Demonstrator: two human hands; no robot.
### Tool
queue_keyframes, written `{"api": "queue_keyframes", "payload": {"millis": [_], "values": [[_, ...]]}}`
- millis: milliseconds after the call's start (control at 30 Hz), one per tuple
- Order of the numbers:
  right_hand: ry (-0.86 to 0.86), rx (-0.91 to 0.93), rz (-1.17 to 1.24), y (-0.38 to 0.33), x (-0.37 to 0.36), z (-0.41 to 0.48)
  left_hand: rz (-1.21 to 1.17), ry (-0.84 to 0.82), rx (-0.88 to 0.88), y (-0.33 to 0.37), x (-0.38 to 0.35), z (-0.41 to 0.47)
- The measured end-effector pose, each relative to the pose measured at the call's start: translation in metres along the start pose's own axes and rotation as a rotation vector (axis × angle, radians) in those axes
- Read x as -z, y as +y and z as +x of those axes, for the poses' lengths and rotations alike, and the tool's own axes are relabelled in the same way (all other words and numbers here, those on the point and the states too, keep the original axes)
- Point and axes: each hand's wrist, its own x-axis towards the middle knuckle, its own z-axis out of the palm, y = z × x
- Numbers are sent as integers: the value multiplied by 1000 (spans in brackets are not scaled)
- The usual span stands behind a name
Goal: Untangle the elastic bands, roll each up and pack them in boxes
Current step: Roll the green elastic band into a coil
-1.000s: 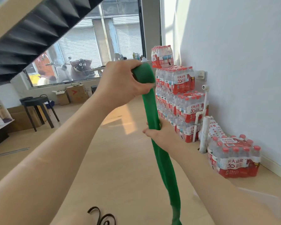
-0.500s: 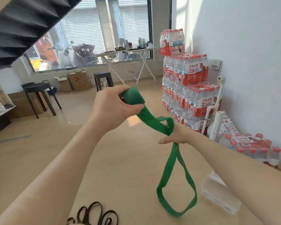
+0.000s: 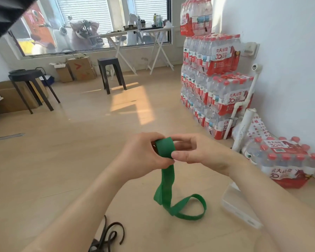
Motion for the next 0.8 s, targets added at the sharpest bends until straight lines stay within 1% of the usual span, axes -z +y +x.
{"api": "queue_keyframes", "payload": {"millis": [100,200,300,400,467,600,667,800], "values": [[62,0,-30,5,-5,5,28,42,15,-2,-6,-1],[7,-21,5,3,-5,3,26,87,4,-1,-9,-3],[36,6,-25,3,-5,1,62,84,-20,0,-14,-4],[84,70,12,6,-6,-1,58,60,-40,-3,-19,-2],[101,94,30,8,-7,-2,31,22,-53,-4,-20,-1],[76,90,-4,11,-6,-4,-3,-179,-73,-6,-9,-5],[77,85,-37,12,-6,-4,-36,-251,-67,-7,0,-9],[118,81,-28,12,-9,-3,-161,-250,-22,-3,7,-12]]}}
